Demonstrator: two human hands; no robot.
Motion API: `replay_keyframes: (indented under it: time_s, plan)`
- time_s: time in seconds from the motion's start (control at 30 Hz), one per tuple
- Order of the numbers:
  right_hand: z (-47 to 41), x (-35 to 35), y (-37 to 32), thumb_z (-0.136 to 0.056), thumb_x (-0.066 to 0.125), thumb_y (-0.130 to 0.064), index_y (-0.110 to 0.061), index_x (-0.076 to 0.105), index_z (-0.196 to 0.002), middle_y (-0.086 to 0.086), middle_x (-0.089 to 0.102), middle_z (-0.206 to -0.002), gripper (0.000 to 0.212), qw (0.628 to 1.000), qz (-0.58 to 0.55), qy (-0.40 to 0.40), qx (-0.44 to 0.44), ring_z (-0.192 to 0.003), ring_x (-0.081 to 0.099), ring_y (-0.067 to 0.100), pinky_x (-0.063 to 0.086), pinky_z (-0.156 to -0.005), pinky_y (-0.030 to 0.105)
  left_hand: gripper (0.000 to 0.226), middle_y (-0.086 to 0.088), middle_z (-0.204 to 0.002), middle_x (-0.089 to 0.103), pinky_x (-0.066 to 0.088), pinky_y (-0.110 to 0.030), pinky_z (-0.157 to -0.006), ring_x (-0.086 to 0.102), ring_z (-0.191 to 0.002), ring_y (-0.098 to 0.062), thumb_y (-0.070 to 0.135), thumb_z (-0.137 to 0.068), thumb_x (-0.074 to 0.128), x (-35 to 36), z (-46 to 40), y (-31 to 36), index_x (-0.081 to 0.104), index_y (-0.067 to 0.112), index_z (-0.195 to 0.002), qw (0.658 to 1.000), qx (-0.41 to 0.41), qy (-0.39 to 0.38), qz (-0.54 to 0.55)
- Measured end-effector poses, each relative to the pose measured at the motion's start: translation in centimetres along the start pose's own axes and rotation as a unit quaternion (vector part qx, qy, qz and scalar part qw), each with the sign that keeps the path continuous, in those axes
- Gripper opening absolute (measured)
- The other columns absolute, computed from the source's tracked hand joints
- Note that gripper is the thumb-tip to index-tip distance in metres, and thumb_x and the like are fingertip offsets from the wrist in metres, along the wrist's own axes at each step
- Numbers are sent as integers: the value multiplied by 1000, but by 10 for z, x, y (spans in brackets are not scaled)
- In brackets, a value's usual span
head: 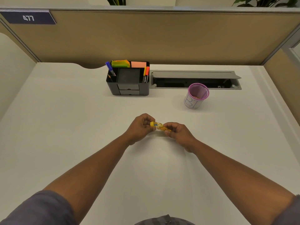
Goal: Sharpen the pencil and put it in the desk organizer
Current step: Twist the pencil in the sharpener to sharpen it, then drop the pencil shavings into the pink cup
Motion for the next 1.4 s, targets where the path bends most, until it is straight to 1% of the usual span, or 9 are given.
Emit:
replay_keyframes:
  time_s: [0.1,0.2,0.37,0.53,0.7,0.9,1.1,1.27,1.4]
  plan:
    - [0,0,2,-92,69,-2,-14,69,-118,-1,73,-108,28,1000,-11,4,3,-90,63,9,53,-84,19,28,-9,-97,76,56,-32,-80,70,-85,-18,0,-86,74,0,-2,-6,63,7,-110,1000,-13,10,20]
    - [1,1,1,-92,68,1,-13,67,-115,1,71,-107,27,1000,-20,17,3,-90,65,6,53,-79,13,30,-16,-105,76,57,-41,-89,70,-88,-19,1,-86,74,2,-5,-10,67,11,-112,999,-14,11,29]
    - [2,4,0,-91,70,-1,-13,66,-113,1,70,-104,26,999,-20,42,4,-91,64,10,51,-80,16,28,-8,-106,76,57,-43,-95,72,-94,-24,1,-85,75,6,-9,-18,68,12,-111,999,-18,17,26]
    - [5,-4,-6,-90,72,-11,-21,69,-112,-1,72,-102,24,985,45,163,-12,-84,62,14,48,-79,26,23,-11,-109,75,55,-40,-89,69,-93,-21,5,-88,70,12,-19,-20,64,15,-107,1000,-17,19,7]
    - [16,-46,-44,-94,68,-17,-18,67,-122,-5,66,-112,28,942,78,318,-68,-98,61,14,52,-87,28,16,-13,-107,76,50,-36,-81,65,-87,-21,11,-90,68,27,-34,-11,62,20,-102,1000,-20,6,5]
    - [11,-97,-72,-95,68,-20,-19,63,-126,-4,63,-114,32,898,79,421,-100,-103,59,13,50,-81,19,15,-9,-107,73,46,-29,-70,62,-85,-19,15,-92,67,38,-53,-2,61,22,-103,1000,-12,15,-19]
    - [-7,-127,-80,-93,70,-24,-20,67,-120,1,70,-112,28,886,104,447,-61,-99,66,20,53,-74,21,16,-8,-108,75,50,-29,-79,69,-105,-25,16,-91,70,41,-61,-5,61,15,-104,999,-22,17,17]
    - [-18,-133,-81,-94,68,-22,-19,66,-125,4,69,-121,31,880,151,449,-36,-105,65,21,56,-85,33,19,-13,-109,74,48,-32,-79,64,-87,-18,22,-91,72,38,-67,-10,61,17,-106,998,-39,7,49]
    - [-23,-134,-80,-96,65,-19,-18,66,-128,7,68,-125,31,877,190,441,-26,-112,65,26,54,-88,32,21,-16,-110,73,49,-35,-80,62,-83,-19,24,-89,74,37,-71,-14,61,19,-105,998,-47,6,52]
Point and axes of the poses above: each hand's wrist, its own z-axis away from the middle knuckle, its own x-axis out of the palm, y = z × x, the point moved 4 cm from there along -z, towards the middle knuckle
